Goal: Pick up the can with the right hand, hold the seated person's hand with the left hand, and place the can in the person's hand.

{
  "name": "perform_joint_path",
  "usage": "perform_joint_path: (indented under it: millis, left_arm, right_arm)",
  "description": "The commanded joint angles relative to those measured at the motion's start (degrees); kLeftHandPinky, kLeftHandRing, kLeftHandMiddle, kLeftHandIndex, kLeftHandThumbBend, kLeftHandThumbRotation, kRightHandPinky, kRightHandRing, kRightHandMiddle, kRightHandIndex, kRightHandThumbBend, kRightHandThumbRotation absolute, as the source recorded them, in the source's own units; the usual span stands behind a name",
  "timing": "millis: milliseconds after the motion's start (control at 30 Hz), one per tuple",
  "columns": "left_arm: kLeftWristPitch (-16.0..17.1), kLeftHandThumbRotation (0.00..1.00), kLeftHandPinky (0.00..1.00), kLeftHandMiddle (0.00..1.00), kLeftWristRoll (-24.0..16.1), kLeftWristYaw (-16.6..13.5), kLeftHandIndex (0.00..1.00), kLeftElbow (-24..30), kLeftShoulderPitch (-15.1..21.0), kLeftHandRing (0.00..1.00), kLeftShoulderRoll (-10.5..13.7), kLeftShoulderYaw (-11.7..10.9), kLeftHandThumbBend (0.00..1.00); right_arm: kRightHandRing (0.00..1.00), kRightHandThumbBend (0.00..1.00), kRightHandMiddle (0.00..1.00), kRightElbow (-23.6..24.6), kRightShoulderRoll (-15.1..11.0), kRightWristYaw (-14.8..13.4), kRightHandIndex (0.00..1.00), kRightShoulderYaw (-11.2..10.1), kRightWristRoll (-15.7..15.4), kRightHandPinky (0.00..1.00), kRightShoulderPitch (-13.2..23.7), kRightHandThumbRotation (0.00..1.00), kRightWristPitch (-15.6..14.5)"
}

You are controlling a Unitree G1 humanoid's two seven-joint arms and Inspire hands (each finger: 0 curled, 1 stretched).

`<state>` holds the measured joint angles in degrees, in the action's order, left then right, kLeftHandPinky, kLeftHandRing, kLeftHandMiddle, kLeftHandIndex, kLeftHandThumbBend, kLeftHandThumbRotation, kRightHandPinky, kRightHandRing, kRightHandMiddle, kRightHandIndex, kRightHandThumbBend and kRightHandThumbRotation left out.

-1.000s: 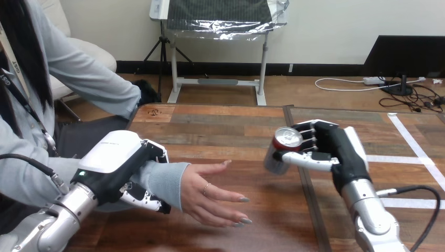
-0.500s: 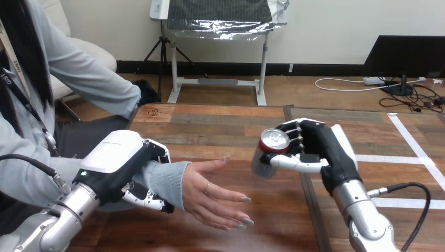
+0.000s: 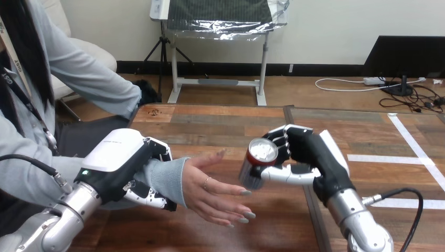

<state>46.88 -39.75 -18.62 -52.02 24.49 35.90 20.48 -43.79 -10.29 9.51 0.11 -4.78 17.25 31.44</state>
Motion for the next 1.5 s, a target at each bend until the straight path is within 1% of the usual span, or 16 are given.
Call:
perform_joint_path:
  millis: [0, 133, 233, 333, 433, 533, 667, 767, 933, 1033, 1233, 1467]
  left_arm:
    - [2.56, 0.25, 0.27, 0.37, 1.58, -1.6, 0.4, 3.0, 6.03, 0.31, -2.88, -1.06, 0.97]
    - [3.09, 0.24, 0.27, 0.37, 1.8, -1.38, 0.4, 2.64, 6.27, 0.31, -3.2, -0.99, 0.97]
    - [2.86, 0.24, 0.27, 0.37, 1.54, -1.34, 0.39, 2.75, 6.37, 0.31, -3.28, -0.83, 0.97]
    - [2.59, 0.23, 0.27, 0.37, 1.93, -0.72, 0.39, 2.79, 6.32, 0.31, -3.57, -0.86, 0.97]
    - [2.77, 0.23, 0.27, 0.37, 1.13, -1.62, 0.39, 2.72, 6.51, 0.31, -3.63, -0.55, 0.97]
    - [2.62, 0.24, 0.27, 0.37, 1.27, -1.32, 0.4, 2.72, 6.55, 0.31, -3.88, -0.53, 0.97]
    - [3.01, 0.24, 0.28, 0.37, 1.34, -1.33, 0.4, 2.36, 6.72, 0.31, -4.21, -0.46, 0.97]
    - [3.02, 0.24, 0.27, 0.37, 1.51, -1.09, 0.39, 2.41, 6.76, 0.31, -4.48, -0.47, 0.97]
    - [2.89, 0.24, 0.27, 0.37, 1.27, -1.07, 0.4, 2.49, 6.85, 0.31, -4.67, -0.3, 0.97]
    - [3.05, 0.24, 0.27, 0.37, 1.03, -1.33, 0.4, 2.31, 6.98, 0.31, -4.79, -0.15, 0.97]
    - [3.61, 0.24, 0.27, 0.37, 1.08, -1.77, 0.4, 1.83, 7.06, 0.31, -5.21, -0.12, 0.97]
    - [3.8, 0.23, 0.27, 0.37, 1.78, -0.91, 0.39, 1.82, 6.85, 0.31, -5.73, -0.22, 0.98]
  right_arm:
    - [0.47, 0.79, 0.5, 11.99, 0.47, 0.75, 0.51, 0.2, 1.85, 0.45, -0.62, 0.0, -1.15]
    - [0.46, 0.8, 0.5, 15.3, 0.52, 1.57, 0.5, 0.4, 2.09, 0.44, -2.2, 0.0, -2.47]
    - [0.45, 0.8, 0.49, 17.62, 0.87, 3.33, 0.5, 0.53, 3.64, 0.43, -3.42, 0.0, -3.03]
    - [0.45, 0.8, 0.49, 20.51, 0.84, 3.62, 0.5, 0.87, 3.19, 0.42, -4.79, 0.0, -4.29]
    - [0.44, 0.8, 0.49, 23.58, 1.07, 4.53, 0.5, 1.03, 3.77, 0.41, -6.21, 0.0, -6.01]
    - [0.44, 0.81, 0.48, 26.35, 1.63, 5.44, 0.5, 1.11, 4.87, 0.41, -7.49, 0.0, -7.78]
    - [0.44, 0.81, 0.48, 30.81, 1.97, 5.89, 0.5, 1.63, 4.54, 0.41, -9.47, 0.0, -9.86]
    - [0.44, 0.81, 0.48, 32.91, 2.13, 6.21, 0.49, 1.86, 4.38, 0.41, -10.52, 0.0, -10.47]
    - [0.43, 0.82, 0.48, 35.1, 2.16, 6.7, 0.49, 2.31, 4.31, 0.4, -11.72, 0.0, -10.51]
    - [0.43, 0.82, 0.47, 36.43, 2.08, 6.57, 0.49, 2.62, 3.63, 0.39, -12.28, 0.0, -10.72]
    - [0.42, 0.83, 0.47, 38.8, 2.3, 6.78, 0.49, 2.93, 3.69, 0.39, -13.31, 0.0, -12.54]
    - [0.42, 0.83, 0.47, 40.74, 2.73, 7.31, 0.49, 3.4, 4.65, 0.39, -13.92, 0.0, -14.55]
